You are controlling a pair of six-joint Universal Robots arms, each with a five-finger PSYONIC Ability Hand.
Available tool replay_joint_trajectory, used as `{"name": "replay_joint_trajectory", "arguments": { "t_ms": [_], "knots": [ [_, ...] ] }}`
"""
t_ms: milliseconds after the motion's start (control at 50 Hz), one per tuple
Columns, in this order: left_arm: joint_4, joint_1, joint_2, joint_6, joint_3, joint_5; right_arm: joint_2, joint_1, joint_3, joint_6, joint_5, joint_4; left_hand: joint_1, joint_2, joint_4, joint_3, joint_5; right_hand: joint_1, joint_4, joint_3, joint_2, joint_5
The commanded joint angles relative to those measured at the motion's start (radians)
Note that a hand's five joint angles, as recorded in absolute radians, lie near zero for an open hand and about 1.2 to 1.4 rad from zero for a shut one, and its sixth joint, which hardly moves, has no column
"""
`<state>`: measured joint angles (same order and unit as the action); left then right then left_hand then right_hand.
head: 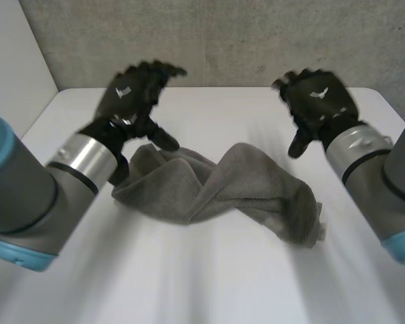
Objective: Fold the towel.
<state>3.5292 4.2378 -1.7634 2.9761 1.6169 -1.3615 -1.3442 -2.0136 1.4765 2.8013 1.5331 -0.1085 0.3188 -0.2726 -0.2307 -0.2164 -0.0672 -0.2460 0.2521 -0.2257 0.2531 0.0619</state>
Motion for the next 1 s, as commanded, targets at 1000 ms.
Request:
{"name": "replay_joint_trajectory", "arguments": {
  "t_ms": [1000],
  "knots": [
    [-0.379, 0.086, -0.02, -0.071, -0.233, -0.107, -0.089, 0.069, -0.137, 0.257, -0.063, 0.201, -0.114, 0.068, 0.056, 0.042, 0.037, 0.071, -0.078, 0.051, -0.079, -0.062]
  ]
}}
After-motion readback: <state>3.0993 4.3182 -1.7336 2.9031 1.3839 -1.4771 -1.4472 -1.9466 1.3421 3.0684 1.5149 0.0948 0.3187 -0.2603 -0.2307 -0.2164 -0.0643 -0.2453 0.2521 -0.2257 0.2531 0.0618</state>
